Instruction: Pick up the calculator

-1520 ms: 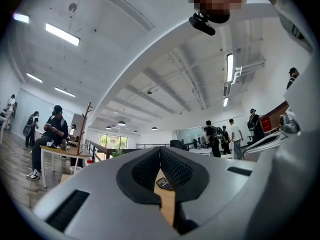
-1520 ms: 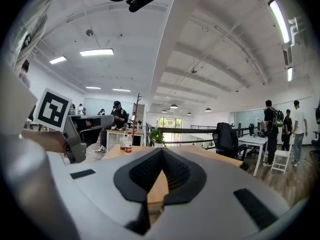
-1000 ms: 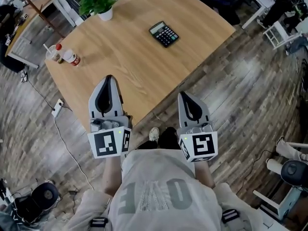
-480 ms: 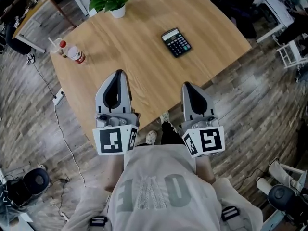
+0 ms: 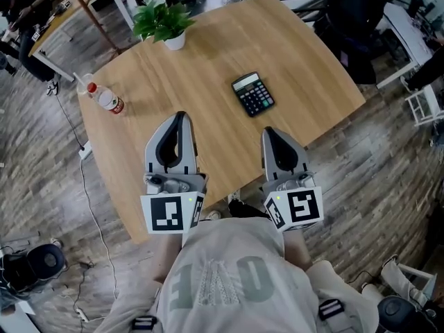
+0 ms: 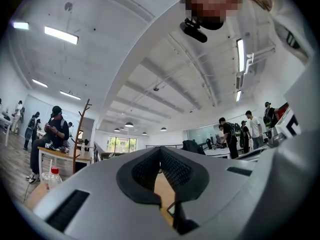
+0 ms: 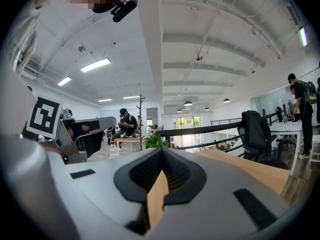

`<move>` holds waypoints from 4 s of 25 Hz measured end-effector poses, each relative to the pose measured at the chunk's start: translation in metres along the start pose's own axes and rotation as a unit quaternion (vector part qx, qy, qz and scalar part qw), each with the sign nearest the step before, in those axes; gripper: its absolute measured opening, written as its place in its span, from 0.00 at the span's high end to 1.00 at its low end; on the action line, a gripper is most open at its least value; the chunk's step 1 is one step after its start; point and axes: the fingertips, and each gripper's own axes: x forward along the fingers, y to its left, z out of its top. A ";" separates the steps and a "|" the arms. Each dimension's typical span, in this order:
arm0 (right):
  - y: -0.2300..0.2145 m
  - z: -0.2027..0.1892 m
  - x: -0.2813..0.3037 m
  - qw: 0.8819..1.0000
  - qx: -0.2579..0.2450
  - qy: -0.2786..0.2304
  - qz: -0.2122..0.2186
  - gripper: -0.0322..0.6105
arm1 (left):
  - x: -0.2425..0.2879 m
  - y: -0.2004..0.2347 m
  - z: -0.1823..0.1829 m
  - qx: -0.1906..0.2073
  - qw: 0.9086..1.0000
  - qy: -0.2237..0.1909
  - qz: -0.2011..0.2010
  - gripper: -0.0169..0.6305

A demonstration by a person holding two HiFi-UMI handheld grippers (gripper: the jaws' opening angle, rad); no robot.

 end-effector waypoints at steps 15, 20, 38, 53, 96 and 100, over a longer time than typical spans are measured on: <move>-0.051 -0.008 0.021 1.000 0.007 0.022 0.016 0.92 | 0.042 -0.017 -0.018 0.006 0.999 0.029 0.012 0.96; -0.052 -0.012 0.034 0.999 0.013 0.032 0.019 0.92 | 0.052 -0.008 -0.025 0.000 0.999 0.034 0.008 0.96; -0.069 0.045 0.143 0.968 -0.151 -0.001 0.198 0.44 | 0.070 -0.008 -0.068 -0.044 0.995 0.090 -0.014 0.96; -0.094 -0.126 0.227 0.616 -0.282 0.494 0.545 0.42 | 0.099 0.003 -0.149 -0.095 0.979 0.175 -0.031 0.96; -0.118 -0.254 0.196 0.200 -0.239 0.717 0.624 0.77 | 0.115 0.038 -0.240 -0.139 0.959 0.246 -0.004 0.96; -0.119 -0.252 0.197 0.208 -0.251 0.717 0.616 0.78 | 0.112 0.041 -0.235 -0.134 0.961 0.244 -0.001 0.96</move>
